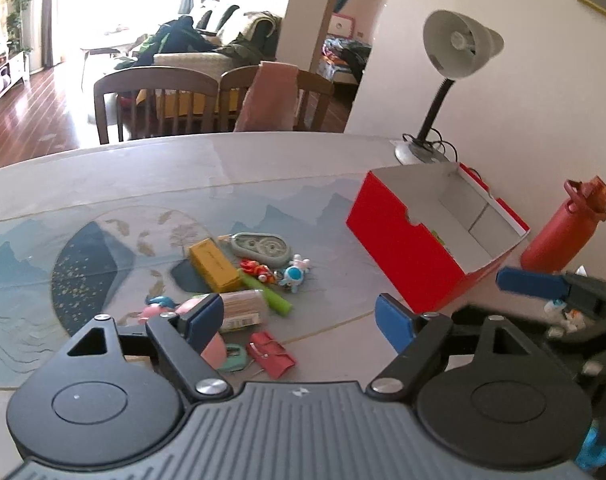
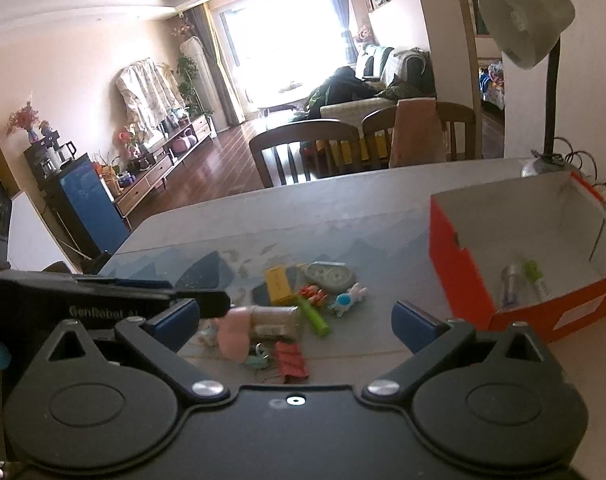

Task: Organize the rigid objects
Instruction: 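Withdraw both tools from the shoebox back toward the item cluster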

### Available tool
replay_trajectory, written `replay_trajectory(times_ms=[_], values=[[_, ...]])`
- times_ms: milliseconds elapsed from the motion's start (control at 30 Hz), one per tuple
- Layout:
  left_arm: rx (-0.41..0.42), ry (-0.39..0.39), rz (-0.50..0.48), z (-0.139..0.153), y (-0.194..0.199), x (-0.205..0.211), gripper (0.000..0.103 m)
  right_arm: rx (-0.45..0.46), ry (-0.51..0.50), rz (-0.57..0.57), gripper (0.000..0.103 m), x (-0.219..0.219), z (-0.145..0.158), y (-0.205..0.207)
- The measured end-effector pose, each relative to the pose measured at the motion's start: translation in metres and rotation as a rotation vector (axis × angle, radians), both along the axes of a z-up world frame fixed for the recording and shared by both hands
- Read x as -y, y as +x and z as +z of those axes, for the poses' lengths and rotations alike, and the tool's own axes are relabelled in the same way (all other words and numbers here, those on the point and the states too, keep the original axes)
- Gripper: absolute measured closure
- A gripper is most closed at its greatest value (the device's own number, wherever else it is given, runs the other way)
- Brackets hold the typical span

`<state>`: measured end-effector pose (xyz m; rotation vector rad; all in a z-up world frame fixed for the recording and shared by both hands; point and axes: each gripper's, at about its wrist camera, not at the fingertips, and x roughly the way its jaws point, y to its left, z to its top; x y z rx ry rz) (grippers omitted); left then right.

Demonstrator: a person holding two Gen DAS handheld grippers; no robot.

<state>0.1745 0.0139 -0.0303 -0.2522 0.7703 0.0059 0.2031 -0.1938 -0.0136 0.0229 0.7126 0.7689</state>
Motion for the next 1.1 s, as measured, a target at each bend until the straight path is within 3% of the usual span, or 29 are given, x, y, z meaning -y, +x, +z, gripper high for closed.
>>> replay_trajectory(times_ms=[233,367,567,867,1100], values=[[0.013,-0.008,0.032,-0.005,-0.01,-0.019,0.016,0.014,-0.014,0.033,0.001,-0.012,-0.012,-0.017],[0.027,0.008,0.054,-0.01,-0.013,-0.027,0.001,0.007,-0.041,0.047,0.001,-0.017,-0.021,-0.019],[0.03,-0.008,0.08,-0.028,-0.015,-0.039,0.001,0.03,-0.131,0.099,0.001,-0.033,-0.042,-0.018],[-0.06,-0.057,0.166,-0.08,-0.009,-0.06,0.001,0.032,-0.211,0.223,0.004,-0.057,-0.076,-0.007],[-0.098,-0.053,0.187,-0.108,0.001,-0.071,0.001,-0.017,-0.249,0.297,0.012,-0.072,-0.102,0.013]])
